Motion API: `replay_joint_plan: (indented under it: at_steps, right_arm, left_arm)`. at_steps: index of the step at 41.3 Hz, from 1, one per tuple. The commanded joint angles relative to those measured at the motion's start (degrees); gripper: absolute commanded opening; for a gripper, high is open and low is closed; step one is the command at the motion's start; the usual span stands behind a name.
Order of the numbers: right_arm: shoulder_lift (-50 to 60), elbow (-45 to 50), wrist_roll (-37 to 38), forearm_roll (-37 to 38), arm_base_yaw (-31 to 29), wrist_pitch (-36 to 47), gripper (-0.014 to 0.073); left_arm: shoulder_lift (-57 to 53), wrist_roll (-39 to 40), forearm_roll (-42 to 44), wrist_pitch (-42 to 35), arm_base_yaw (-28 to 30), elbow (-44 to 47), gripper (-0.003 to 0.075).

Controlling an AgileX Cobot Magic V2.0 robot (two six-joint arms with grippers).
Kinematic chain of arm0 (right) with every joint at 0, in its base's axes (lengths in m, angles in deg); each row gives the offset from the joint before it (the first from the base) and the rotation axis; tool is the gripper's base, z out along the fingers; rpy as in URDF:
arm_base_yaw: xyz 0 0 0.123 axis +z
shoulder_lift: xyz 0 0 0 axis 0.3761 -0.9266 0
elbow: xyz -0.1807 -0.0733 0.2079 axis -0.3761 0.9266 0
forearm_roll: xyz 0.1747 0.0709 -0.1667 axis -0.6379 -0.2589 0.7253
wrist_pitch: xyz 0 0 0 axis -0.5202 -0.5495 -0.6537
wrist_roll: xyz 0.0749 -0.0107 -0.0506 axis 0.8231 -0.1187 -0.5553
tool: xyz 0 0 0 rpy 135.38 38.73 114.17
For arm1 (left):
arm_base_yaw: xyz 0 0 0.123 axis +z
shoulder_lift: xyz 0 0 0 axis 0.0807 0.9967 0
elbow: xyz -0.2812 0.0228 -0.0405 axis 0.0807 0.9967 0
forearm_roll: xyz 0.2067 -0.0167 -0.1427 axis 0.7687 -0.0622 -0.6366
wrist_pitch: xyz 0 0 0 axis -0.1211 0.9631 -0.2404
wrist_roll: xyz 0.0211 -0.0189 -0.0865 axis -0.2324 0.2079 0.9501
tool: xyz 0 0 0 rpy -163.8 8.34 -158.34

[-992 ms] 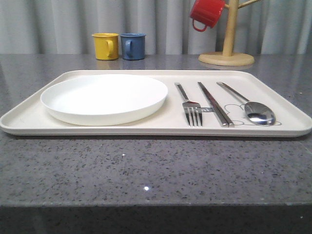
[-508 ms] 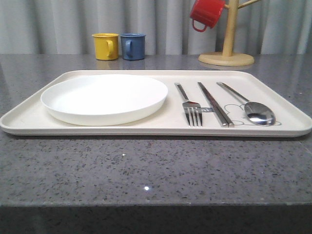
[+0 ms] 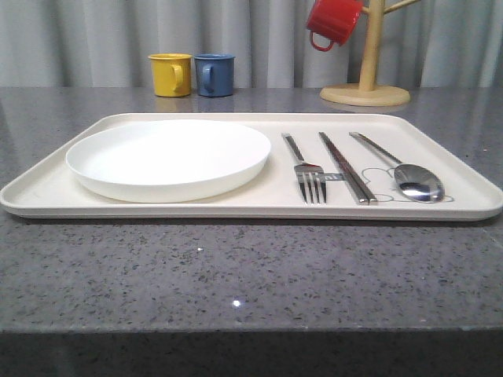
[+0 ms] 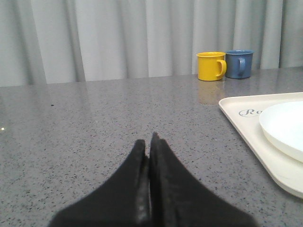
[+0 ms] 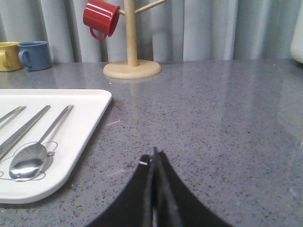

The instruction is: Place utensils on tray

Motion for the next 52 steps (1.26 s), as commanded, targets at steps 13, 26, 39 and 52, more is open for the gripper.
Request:
replay_joint_plan:
  at_steps: [13,26,39,52]
  right_arm:
    - [1.0,0.0,-0.4,-2.1,-0.3,5.1,-0.0122]
    - [1.0,0.0,-0.4,-2.1,-0.3,5.0,-0.0122]
    - [1.0,0.0,-0.4,-2.1,-0.3,5.0,-0.0122]
    - [1.0,0.0,-0.4,-2.1,-0.3,5.0,-0.0122]
  left_arm:
    - [-1.3,0.1,-0.6,-4.8,0.0,-0.2,-0.0018]
    - [-1.3,0.1,-0.6,-4.8,0.0,-0.2,-0.0018]
    - [-1.3,0.1,-0.6,-4.8,0.0,-0.2,-0.0018]
    - [-1.3,0.1,-0.6,-4.8,0.0,-0.2,-0.0018]
